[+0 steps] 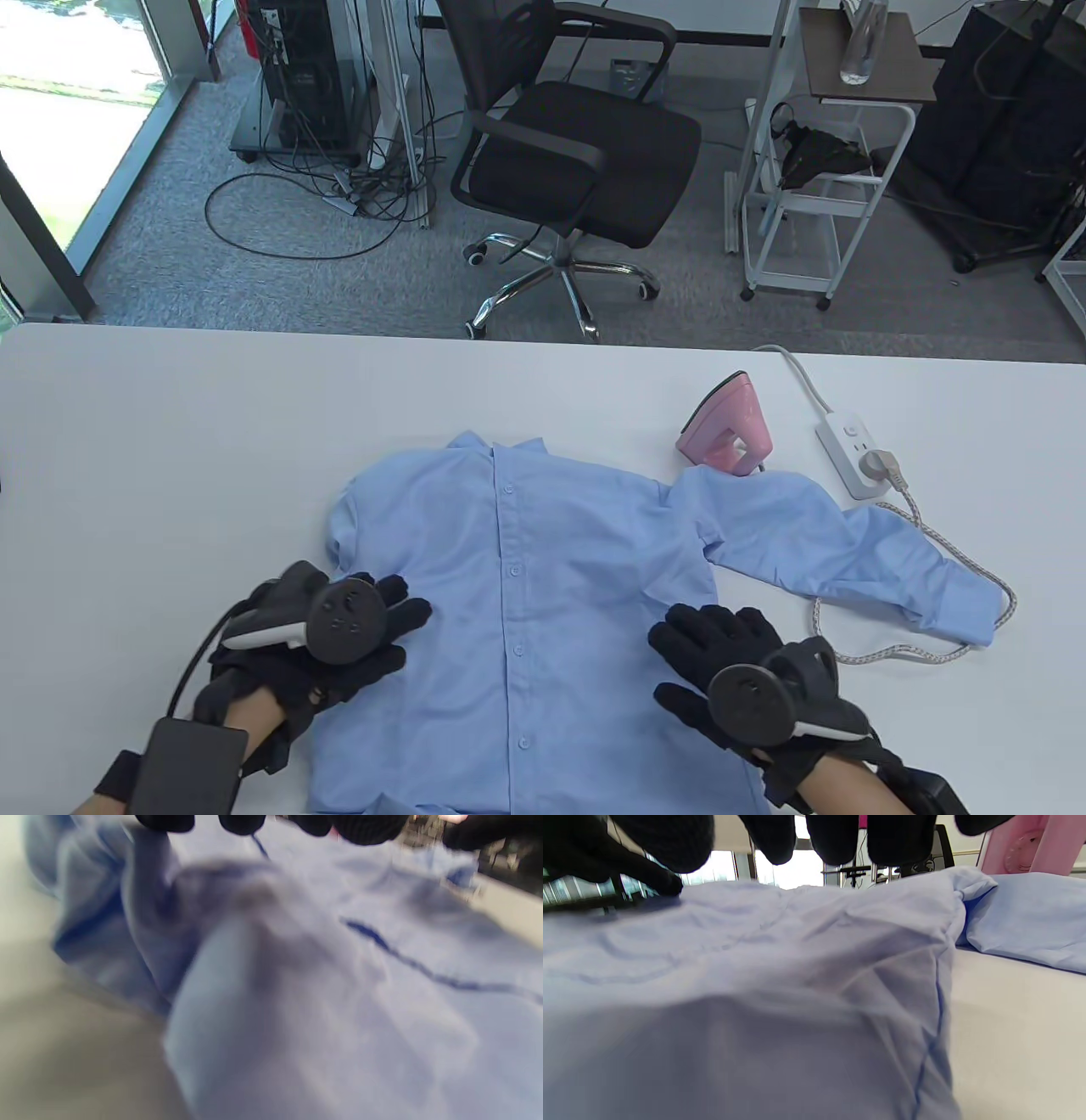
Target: Iron long-sleeve shirt with electric iron on table
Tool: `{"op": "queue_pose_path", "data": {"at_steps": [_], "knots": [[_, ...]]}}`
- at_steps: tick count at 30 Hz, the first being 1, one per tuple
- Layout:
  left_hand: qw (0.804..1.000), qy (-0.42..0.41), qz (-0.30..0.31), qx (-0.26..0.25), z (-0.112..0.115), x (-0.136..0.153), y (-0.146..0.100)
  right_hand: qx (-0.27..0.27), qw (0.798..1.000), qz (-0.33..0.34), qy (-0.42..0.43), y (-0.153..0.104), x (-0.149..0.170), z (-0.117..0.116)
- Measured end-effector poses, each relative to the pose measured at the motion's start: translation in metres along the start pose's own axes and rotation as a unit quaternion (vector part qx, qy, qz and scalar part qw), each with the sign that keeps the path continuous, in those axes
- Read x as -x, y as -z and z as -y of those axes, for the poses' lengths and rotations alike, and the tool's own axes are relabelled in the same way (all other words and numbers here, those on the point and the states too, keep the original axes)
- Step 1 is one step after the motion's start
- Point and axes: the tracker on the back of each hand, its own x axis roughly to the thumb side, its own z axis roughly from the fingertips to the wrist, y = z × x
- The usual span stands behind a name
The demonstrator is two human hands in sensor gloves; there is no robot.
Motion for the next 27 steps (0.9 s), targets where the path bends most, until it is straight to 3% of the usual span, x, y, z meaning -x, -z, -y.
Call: {"op": "queue_pose_path", "data": {"at_steps": [1,3,4,6,8,9,10,12,13,15,17,21,24,25,27], "knots": [[0.997,0.005,-0.023,0.069,0.011,-0.002,0.017,-0.065,0.997,-0.012,-0.032,0.008,-0.006,-0.012],[0.984,0.027,-0.086,0.156,0.022,0.004,0.042,-0.158,0.985,-0.035,-0.059,0.019,-0.007,-0.029],[0.978,0.047,-0.112,0.172,0.024,0.011,0.053,-0.178,0.981,-0.043,-0.058,0.024,-0.005,-0.036],[0.972,0.120,-0.168,0.110,0.013,0.032,0.078,-0.189,0.978,-0.083,-0.043,0.041,0.011,-0.053],[0.958,0.145,-0.246,0.016,-0.007,0.047,0.092,-0.152,0.980,-0.127,0.017,0.056,0.033,-0.057],[0.952,0.146,-0.267,0.015,-0.012,0.047,0.094,-0.135,0.981,-0.135,0.041,0.061,0.038,-0.057],[0.957,0.146,-0.251,0.010,-0.016,0.043,0.093,-0.133,0.978,-0.148,0.059,0.065,0.043,-0.056],[0.979,0.133,-0.153,-0.035,-0.018,0.026,0.084,-0.163,0.973,-0.159,0.047,0.068,0.048,-0.055],[0.989,0.121,-0.066,-0.050,-0.013,0.010,0.073,-0.165,0.973,-0.154,0.038,0.068,0.049,-0.056],[0.989,0.142,0.042,-0.017,0.001,-0.019,0.051,-0.141,0.978,-0.149,0.036,0.066,0.048,-0.059],[0.980,0.172,0.096,-0.021,0.019,-0.043,0.026,-0.142,0.979,-0.143,0.033,0.064,0.047,-0.063],[0.977,0.141,0.135,0.084,0.034,-0.075,-0.007,-0.154,0.977,-0.145,0.039,0.064,0.046,-0.064],[0.963,0.016,0.143,0.227,0.030,-0.088,-0.021,-0.155,0.976,-0.147,0.036,0.064,0.046,-0.065],[0.954,-0.044,0.170,0.243,0.025,-0.088,-0.022,-0.156,0.976,-0.147,0.037,0.064,0.047,-0.065],[0.952,-0.112,0.188,0.214,0.011,-0.077,-0.017,-0.155,0.976,-0.145,0.039,0.064,0.046,-0.064]]}}
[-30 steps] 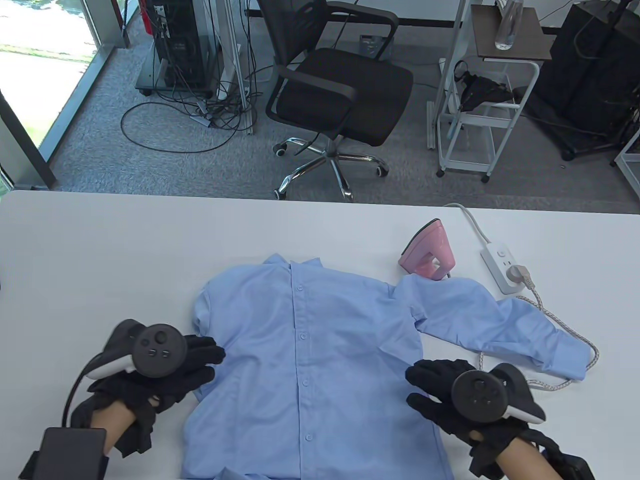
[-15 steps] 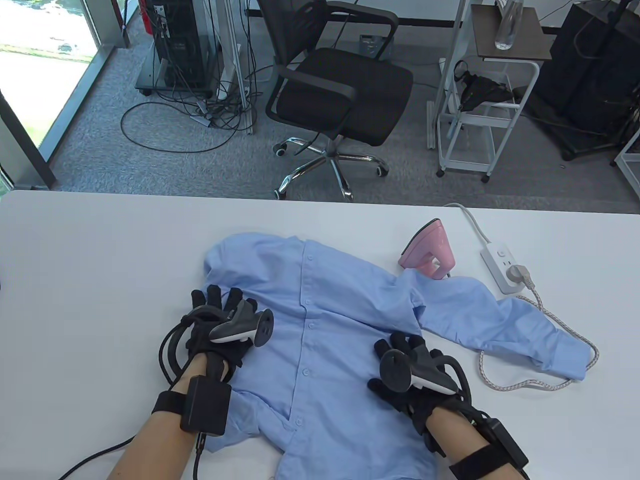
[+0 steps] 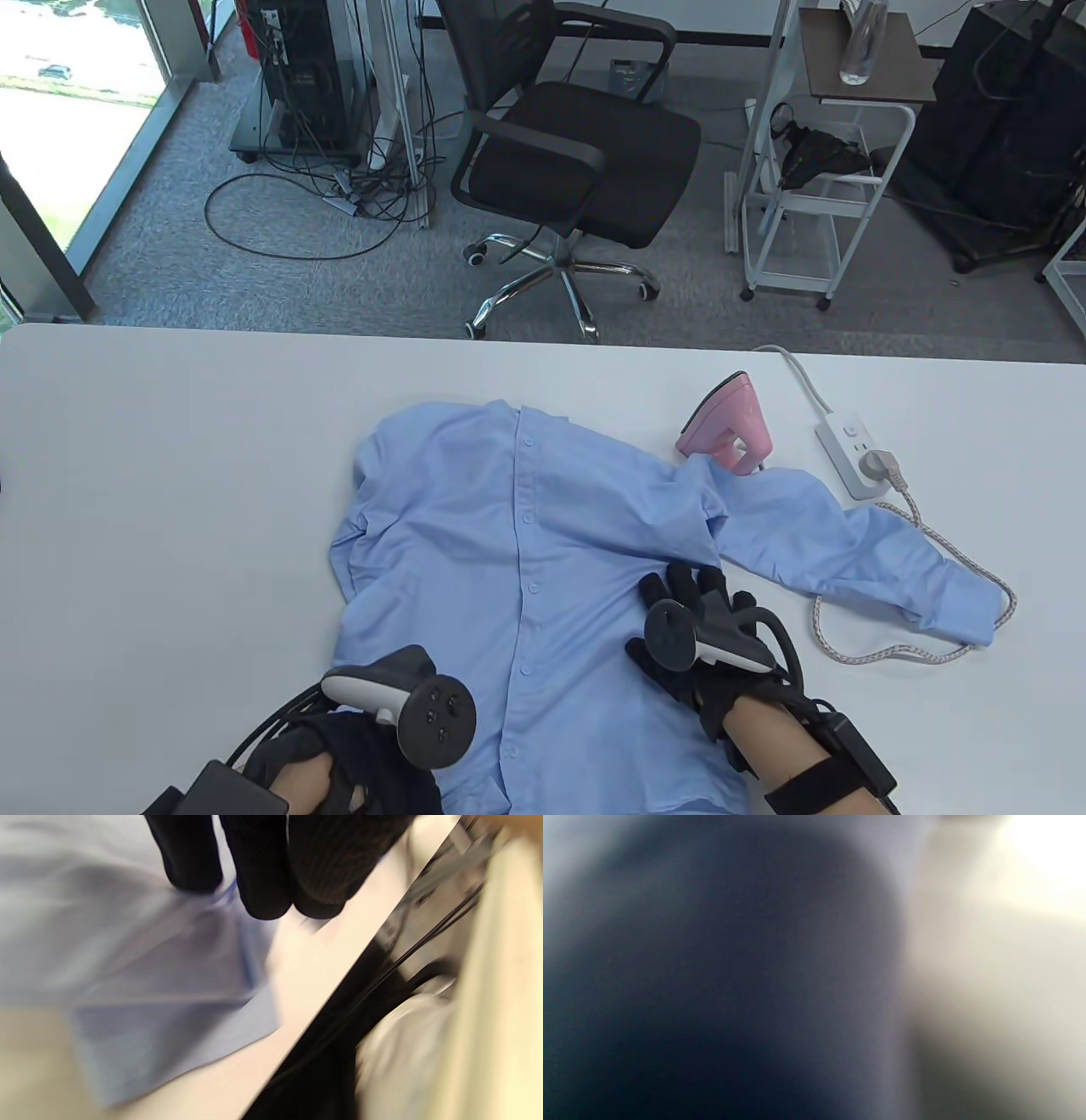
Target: Iron long-sleeve shirt with electric iron on table
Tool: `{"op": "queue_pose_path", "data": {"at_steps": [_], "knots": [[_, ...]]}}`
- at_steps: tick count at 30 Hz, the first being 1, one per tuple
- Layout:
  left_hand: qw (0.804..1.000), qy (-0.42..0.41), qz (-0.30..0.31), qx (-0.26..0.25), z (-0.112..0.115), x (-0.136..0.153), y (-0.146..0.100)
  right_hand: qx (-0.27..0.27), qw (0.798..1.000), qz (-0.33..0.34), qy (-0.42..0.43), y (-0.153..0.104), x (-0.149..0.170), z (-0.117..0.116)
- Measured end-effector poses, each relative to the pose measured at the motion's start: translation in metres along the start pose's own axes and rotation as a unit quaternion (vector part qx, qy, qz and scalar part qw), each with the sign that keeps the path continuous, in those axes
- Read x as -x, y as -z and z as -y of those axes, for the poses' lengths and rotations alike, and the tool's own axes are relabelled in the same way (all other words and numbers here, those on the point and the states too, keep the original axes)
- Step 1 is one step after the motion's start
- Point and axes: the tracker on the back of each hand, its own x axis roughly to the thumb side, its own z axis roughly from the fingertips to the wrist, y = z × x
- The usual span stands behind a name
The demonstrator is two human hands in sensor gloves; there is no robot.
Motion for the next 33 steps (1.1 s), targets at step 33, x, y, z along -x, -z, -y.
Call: {"op": "queue_pose_path", "data": {"at_steps": [33], "knots": [[0.917,-0.188,-0.307,-0.172,-0.049,0.201,-0.061,0.094,0.994,-0.017,-0.054,0.021,0.000,0.048]]}}
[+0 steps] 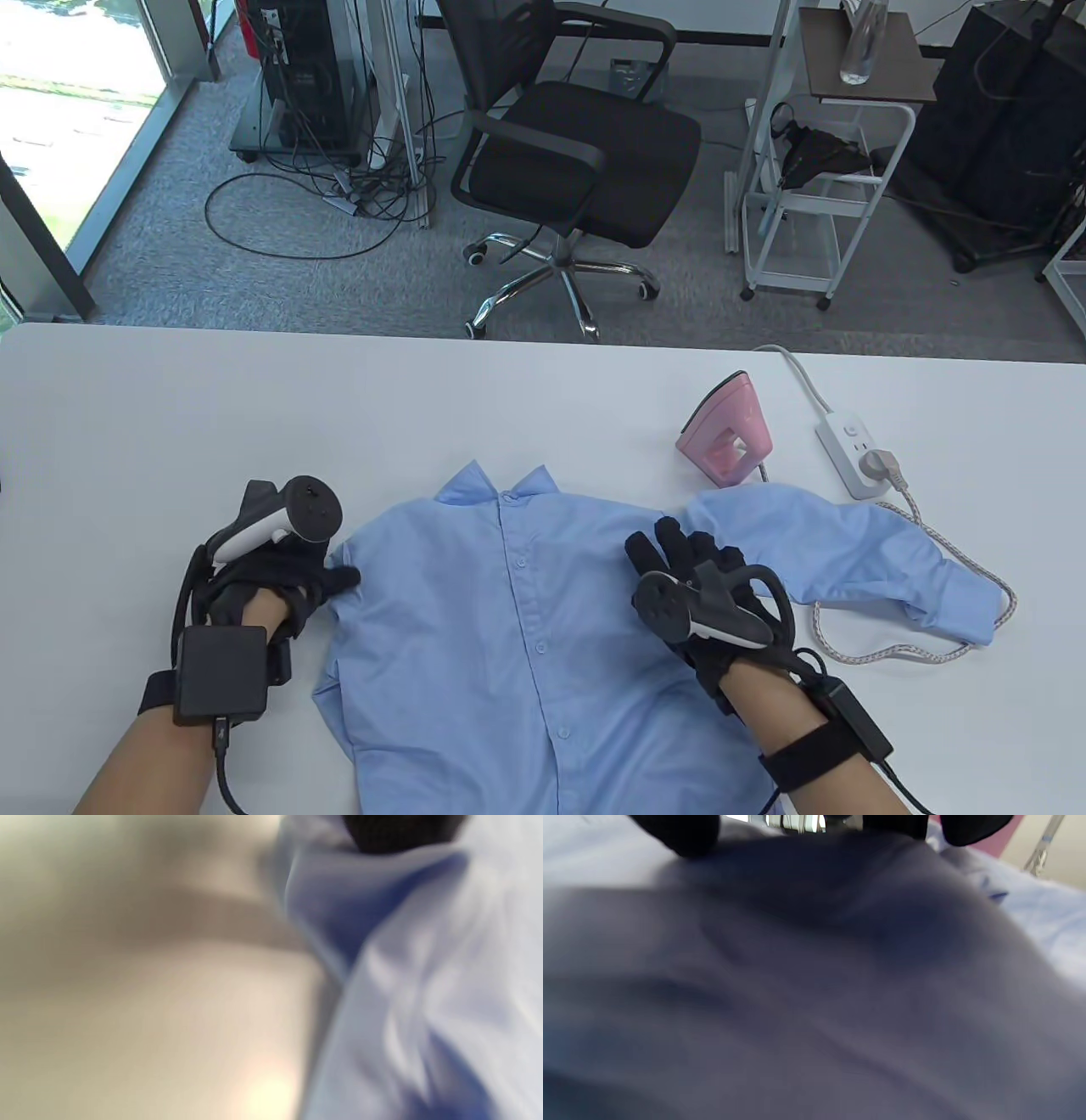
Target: Iron long-sleeve shirt with electric iron on table
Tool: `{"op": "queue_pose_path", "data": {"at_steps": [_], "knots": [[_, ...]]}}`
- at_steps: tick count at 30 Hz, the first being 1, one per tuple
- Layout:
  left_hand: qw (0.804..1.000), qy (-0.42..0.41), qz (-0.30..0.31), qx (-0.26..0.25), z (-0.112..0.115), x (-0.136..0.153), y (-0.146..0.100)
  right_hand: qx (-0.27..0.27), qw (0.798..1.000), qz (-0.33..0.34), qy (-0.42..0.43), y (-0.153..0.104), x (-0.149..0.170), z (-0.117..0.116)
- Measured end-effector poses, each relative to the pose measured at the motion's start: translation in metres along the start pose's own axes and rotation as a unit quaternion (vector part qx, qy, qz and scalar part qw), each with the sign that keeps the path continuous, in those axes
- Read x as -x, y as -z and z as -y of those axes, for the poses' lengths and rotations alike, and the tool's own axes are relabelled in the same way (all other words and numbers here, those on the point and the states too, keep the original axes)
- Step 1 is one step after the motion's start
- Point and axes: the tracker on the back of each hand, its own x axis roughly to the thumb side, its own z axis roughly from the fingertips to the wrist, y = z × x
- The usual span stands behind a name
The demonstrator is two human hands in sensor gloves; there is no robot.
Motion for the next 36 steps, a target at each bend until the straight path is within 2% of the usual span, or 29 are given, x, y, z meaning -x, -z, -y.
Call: {"op": "queue_pose_path", "data": {"at_steps": [2,3,4,6,7,8,10,11,12,13,14,15,16,17,18,19,20,21,22,23,26,28,30,31,32,33,34,35,36], "knots": [[0.997,-0.034,0.034,-0.060,0.013,0.001,0.005,-0.057,0.998,-0.023,0.012,0.011,0.005,-0.012],[0.990,-0.014,0.045,-0.132,0.015,-0.003,0.004,-0.049,0.998,-0.027,0.024,0.014,0.007,-0.015],[0.976,0.012,0.052,-0.210,0.015,-0.008,0.002,-0.003,0.999,-0.031,0.038,0.014,0.007,-0.014],[0.963,0.026,0.068,-0.261,0.010,-0.018,0.002,0.062,0.997,-0.039,0.001,0.015,0.004,-0.010],[0.961,0.024,0.067,-0.266,0.007,-0.022,0.001,0.062,0.997,-0.046,-0.022,0.014,0.002,-0.008],[0.951,0.017,0.076,-0.300,-0.001,-0.029,-0.003,0.077,0.995,-0.051,-0.049,0.013,0.001,-0.002],[0.890,-0.002,0.125,-0.438,-0.022,-0.044,-0.029,0.174,0.981,-0.073,-0.054,0.000,0.006,0.021],[0.861,-0.012,0.151,-0.485,-0.028,-0.049,-0.041,0.216,0.972,-0.081,-0.035,-0.009,0.010,0.031],[0.818,-0.009,0.203,-0.538,-0.032,-0.056,-0.059,0.262,0.961,-0.089,-0.006,-0.022,0.014,0.041],[0.780,0.019,0.253,-0.573,-0.032,-0.061,-0.073,0.301,0.949,-0.086,0.015,-0.037,0.017,0.045],[0.764,0.058,0.263,-0.586,-0.029,-0.064,-0.080,0.322,0.944,-0.073,0.016,-0.048,0.018,0.044],[0.787,0.107,0.242,-0.558,-0.024,-0.066,-0.075,0.304,0.951,-0.055,-0.008,-0.054,0.018,0.033],[0.852,0.159,0.195,-0.459,-0.016,-0.064,-0.056,0.217,0.974,-0.047,-0.049,-0.052,0.019,0.015],[0.898,0.197,0.172,-0.353,-0.010,-0.062,-0.041,0.117,0.989,-0.049,-0.076,-0.049,0.020,0.001],[0.956,0.221,0.132,-0.138,0.002,-0.054,-0.019,-0.080,0.989,-0.069,-0.101,-0.046,0.024,-0.017],[0.975,0.192,0.092,-0.055,0.009,-0.047,-0.013,-0.145,0.983,-0.071,-0.090,-0.047,0.029,-0.019],[0.989,0.123,0.083,-0.032,0.016,-0.036,-0.008,-0.085,0.993,-0.069,-0.034,-0.056,0.035,-0.014],[0.989,0.047,0.113,-0.078,0.020,-0.027,-0.005,-0.018,0.998,-0.066,0.005,-0.061,0.041,-0.007],[0.986,0.030,0.128,-0.100,0.021,-0.024,-0.004,-0.003,0.997,-0.072,0.018,-0.064,0.044,-0.001],[0.986,0.035,0.126,-0.106,0.021,-0.020,-0.004,0.018,0.996,-0.076,0.031,-0.067,0.047,0.006],[0.988,0.129,0.040,-0.081,0.020,-0.016,-0.008,0.104,0.991,-0.070,0.047,-0.067,0.044,0.020],[0.988,0.136,0.022,-0.077,0.022,-0.018,-0.013,0.111,0.993,-0.023,0.028,-0.064,0.035,0.021],[0.989,0.116,0.042,-0.084,0.026,-0.019,-0.018,0.063,0.994,0.083,0.021,-0.057,0.022,0.013],[0.990,0.109,0.060,-0.074,0.030,-0.019,-0.019,0.035,0.994,0.102,0.021,-0.054,0.016,0.006],[0.992,0.095,0.069,-0.056,0.036,-0.018,-0.017,0.005,0.996,0.092,0.008,-0.049,0.009,-0.004],[0.992,0.085,0.078,-0.056,0.043,-0.019,-0.014,-0.045,0.995,0.091,-0.008,-0.042,0.004,-0.015],[0.990,0.076,0.086,-0.077,0.045,-0.020,-0.014,-0.086,0.992,0.086,-0.012,-0.037,0.002,-0.024],[0.984,0.058,0.095,-0.142,0.046,-0.022,-0.015,-0.149,0.986,0.071,-0.012,-0.031,-0.001,-0.037],[0.970,0.048,0.096,-0.217,0.042,-0.026,-0.018,-0.185,0.980,0.069,0.034,-0.028,0.002,-0.040]]}}
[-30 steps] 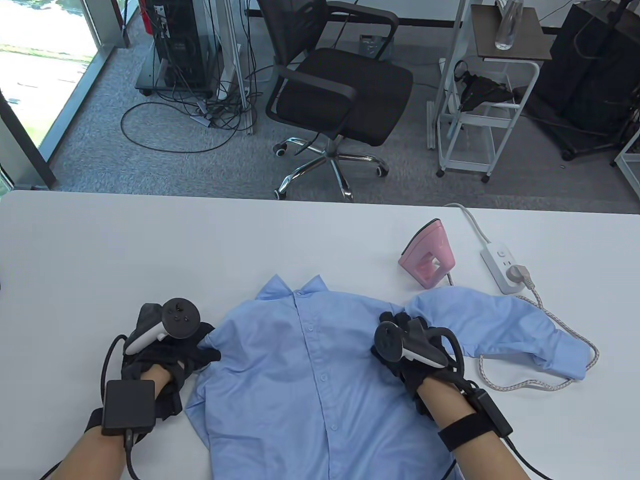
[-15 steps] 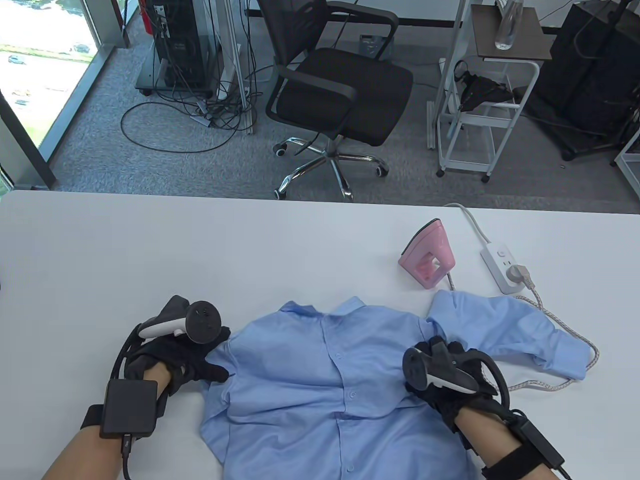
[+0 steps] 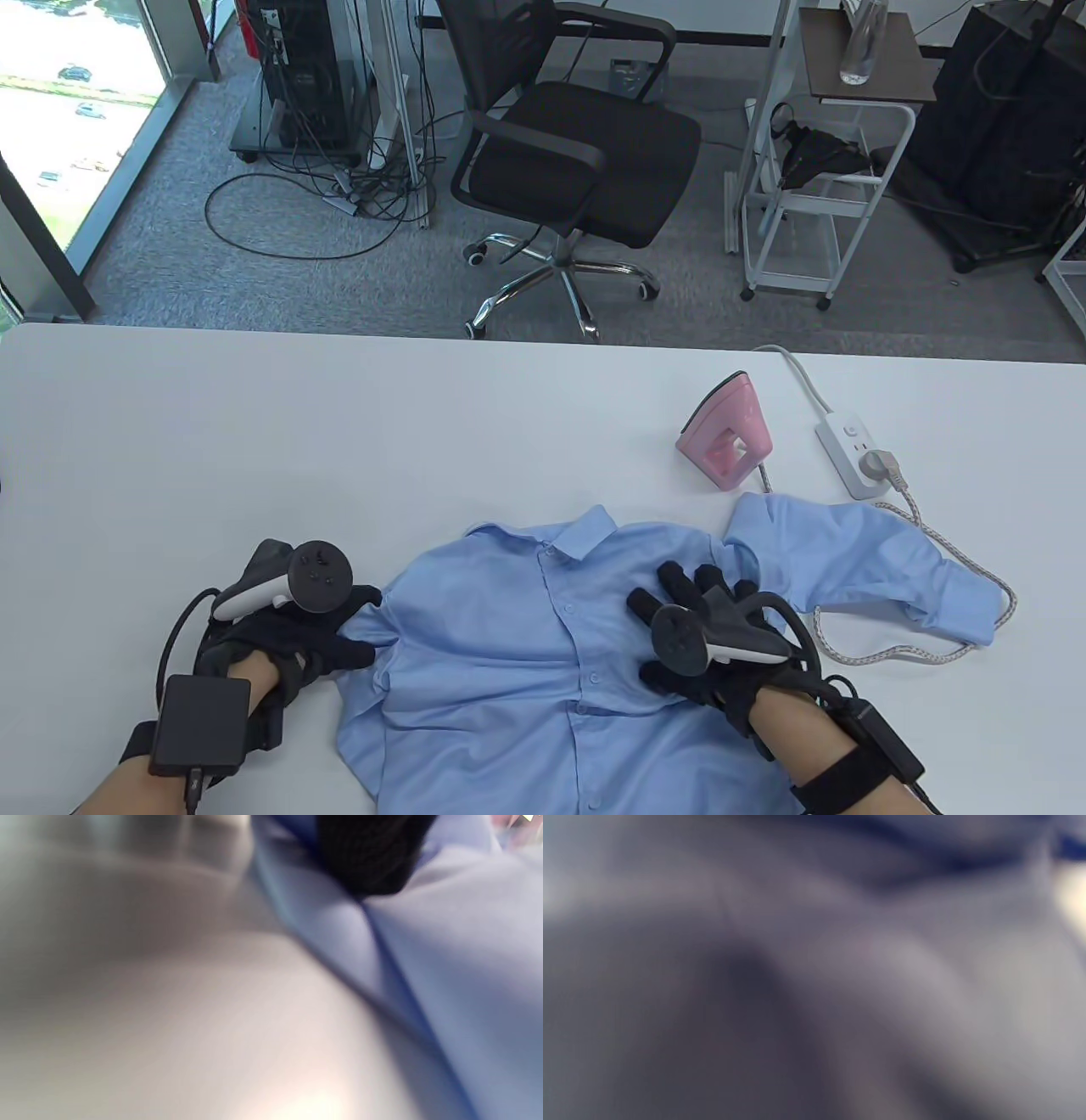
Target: Iron long-sleeve shirt with electric iron on table
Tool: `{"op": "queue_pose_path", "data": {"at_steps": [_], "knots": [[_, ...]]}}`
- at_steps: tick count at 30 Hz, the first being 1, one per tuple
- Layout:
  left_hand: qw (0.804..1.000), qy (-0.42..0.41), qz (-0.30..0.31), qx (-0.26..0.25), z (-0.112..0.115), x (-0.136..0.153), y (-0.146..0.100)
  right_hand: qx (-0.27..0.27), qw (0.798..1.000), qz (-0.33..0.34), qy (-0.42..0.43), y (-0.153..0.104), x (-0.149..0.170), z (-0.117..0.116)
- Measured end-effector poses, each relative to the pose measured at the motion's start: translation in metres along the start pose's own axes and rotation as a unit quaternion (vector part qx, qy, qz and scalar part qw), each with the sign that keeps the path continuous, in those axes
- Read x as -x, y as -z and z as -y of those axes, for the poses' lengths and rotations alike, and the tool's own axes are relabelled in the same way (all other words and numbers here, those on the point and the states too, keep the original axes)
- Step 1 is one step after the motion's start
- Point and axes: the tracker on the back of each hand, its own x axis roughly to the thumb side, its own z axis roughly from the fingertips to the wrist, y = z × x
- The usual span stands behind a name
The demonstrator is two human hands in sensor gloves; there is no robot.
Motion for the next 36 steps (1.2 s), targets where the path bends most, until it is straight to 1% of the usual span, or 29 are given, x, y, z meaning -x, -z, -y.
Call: {"op": "queue_pose_path", "data": {"at_steps": [1,2,3,4,5,6,7,8,9,10,11,12,13,14,15,16,17,19,21,23,24,26,28,30,31,32,33,34,36], "knots": [[1.000,0.007,0.000,-0.029,-0.004,-0.004,0.001,0.015,1.000,-0.003,0.025,0.000,0.000,0.001],[0.998,0.043,0.004,-0.041,-0.015,-0.011,0.000,0.054,0.998,-0.013,0.038,-0.001,0.001,0.005],[0.990,0.076,0.025,-0.115,-0.032,-0.021,-0.009,0.051,0.998,-0.034,0.019,-0.002,0.003,0.007],[0.973,0.088,0.065,-0.205,-0.046,-0.028,-0.019,0.033,0.998,-0.049,0.004,-0.003,0.004,0.006],[0.932,0.098,0.138,-0.321,-0.064,-0.040,-0.037,0.018,0.998,-0.058,-0.006,-0.006,0.006,0.004],[0.903,0.109,0.198,-0.365,-0.072,-0.048,-0.051,0.019,0.998,-0.057,-0.005,-0.009,0.006,0.002],[0.876,0.122,0.252,-0.392,-0.075,-0.058,-0.064,0.032,0.998,-0.054,-0.005,-0.013,0.005,-0.002],[0.872,0.163,0.271,-0.374,-0.067,-0.063,-0.065,0.050,0.997,-0.053,-0.015,-0.016,0.004,-0.007],[0.892,0.205,0.245,-0.321,-0.057,-0.061,-0.057,0.057,0.996,-0.059,-0.026,-0.017,0.004,-0.012],[0.930,0.260,0.161,-0.203,-0.039,-0.052,-0.037,0.050,0.996,-0.063,-0.026,-0.016,0.006,-0.014],[0.949,0.311,0.051,0.011,-0.020,-0.035,-0.014,0.042,0.997,-0.064,-0.014,-0.016,0.007,-0.011],[0.935,0.311,-0.031,0.167,-0.008,-0.022,-0.005,0.040,0.997,-0.069,-0.008,-0.016,0.006,-0.009],[0.922,0.269,-0.110,0.257,-0.002,-0.006,-0.001,0.029,0.996,-0.079,-0.013,-0.016,0.004,-0.005],[0.943,0.212,-0.096,0.237,-0.002,0.000,-0.002,0.019,0.996,-0.085,-0.020,-0.015,0.003,-0.003],[0.977,0.099,-0.063,0.176,-0.003,0.009,-0.003,0.006,0.995,-0.093,-0.030,-0.015,0.000,-0.002],[0.988,0.038,-0.044,0.141,-0.004,0.014,-0.004,0.002,0.995,-0.098,-0.034,-0.015,-0.001,-0.002],[0.988,-0.001,-0.044,0.151,-0.005,0.020,-0.005,0.004,0.994,-0.104,-0.035,-0.016,-0.001,-0.003],[0.980,0.009,-0.078,0.185,-0.005,0.028,-0.006,0.007,0.993,-0.112,-0.027,-0.019,0.001,-0.005],[0.976,0.100,-0.104,0.162,-0.005,0.037,-0.006,0.005,0.991,-0.128,-0.023,-0.023,0.005,-0.006],[0.979,0.126,-0.102,0.125,-0.002,0.038,-0.006,-0.004,0.989,-0.144,-0.019,-0.027,0.010,-0.008],[0.983,0.114,-0.091,0.115,0.000,0.036,-0.005,-0.008,0.988,-0.151,-0.016,-0.029,0.011,-0.010],[0.993,0.040,-0.043,0.099,0.007,0.021,-0.002,-0.007,0.986,-0.167,-0.020,-0.034,0.012,-0.014],[0.995,-0.022,-0.001,0.098,0.015,0.001,0.002,0.000,0.983,-0.181,-0.028,-0.037,0.011,-0.018],[0.989,-0.069,0.003,0.132,0.031,-0.025,0.008,0.009,0.982,-0.186,-0.025,-0.040,0.013,-0.020],[0.986,-0.045,-0.001,0.161,0.036,-0.031,0.010,0.007,0.982,-0.186,-0.020,-0.040,0.014,-0.021],[0.982,0.015,-0.009,0.187,0.041,-0.036,0.012,0.002,0.982,-0.189,-0.013,-0.041,0.016,-0.021],[0.980,0.076,-0.010,0.185,0.043,-0.038,0.012,-0.005,0.982,-0.191,-0.006,-0.042,0.019,-0.022],[0.977,0.103,-0.007,0.184,0.042,-0.037,0.011,-0.008,0.981,-0.192,-0.003,-0.043,0.021,-0.022],[0.979,0.074,-0.005,0.188,0.040,-0.032,0.008,-0.006,0.981,-0.194,0.003,-0.045,0.027,-0.024]]}}
